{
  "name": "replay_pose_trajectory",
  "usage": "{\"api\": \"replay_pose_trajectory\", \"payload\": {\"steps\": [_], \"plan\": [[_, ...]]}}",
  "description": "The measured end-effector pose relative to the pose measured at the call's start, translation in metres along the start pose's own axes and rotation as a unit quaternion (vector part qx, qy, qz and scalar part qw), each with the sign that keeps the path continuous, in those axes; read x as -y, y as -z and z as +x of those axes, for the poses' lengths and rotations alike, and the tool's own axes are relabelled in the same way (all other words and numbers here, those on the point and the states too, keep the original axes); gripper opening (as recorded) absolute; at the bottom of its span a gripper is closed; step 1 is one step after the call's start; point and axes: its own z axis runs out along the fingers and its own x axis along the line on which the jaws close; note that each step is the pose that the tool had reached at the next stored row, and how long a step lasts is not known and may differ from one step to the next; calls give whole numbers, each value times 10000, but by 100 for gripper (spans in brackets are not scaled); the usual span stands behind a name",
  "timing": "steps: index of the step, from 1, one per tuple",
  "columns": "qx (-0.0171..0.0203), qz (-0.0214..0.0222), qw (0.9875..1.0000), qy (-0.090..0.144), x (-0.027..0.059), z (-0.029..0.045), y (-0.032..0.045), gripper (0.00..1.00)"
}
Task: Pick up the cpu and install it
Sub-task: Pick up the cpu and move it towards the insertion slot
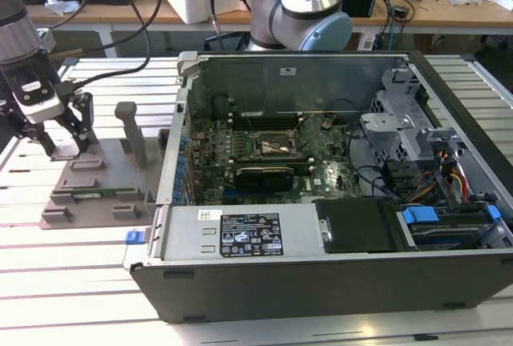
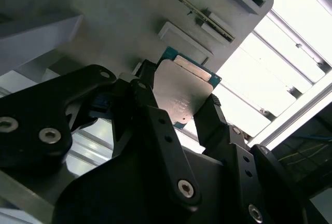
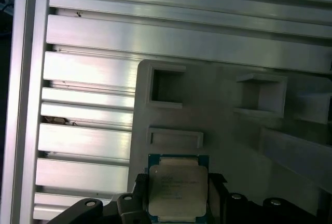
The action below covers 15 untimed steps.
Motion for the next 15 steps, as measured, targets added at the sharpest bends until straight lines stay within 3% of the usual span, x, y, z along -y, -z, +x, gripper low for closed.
{"api": "replay_pose_trajectory", "payload": {"steps": [4, 15], "plan": [[0, 0, 10000, 0, 4, -2, 78, 55], [0, 0, 10000, 0, 9, -5, 201, 55]]}}
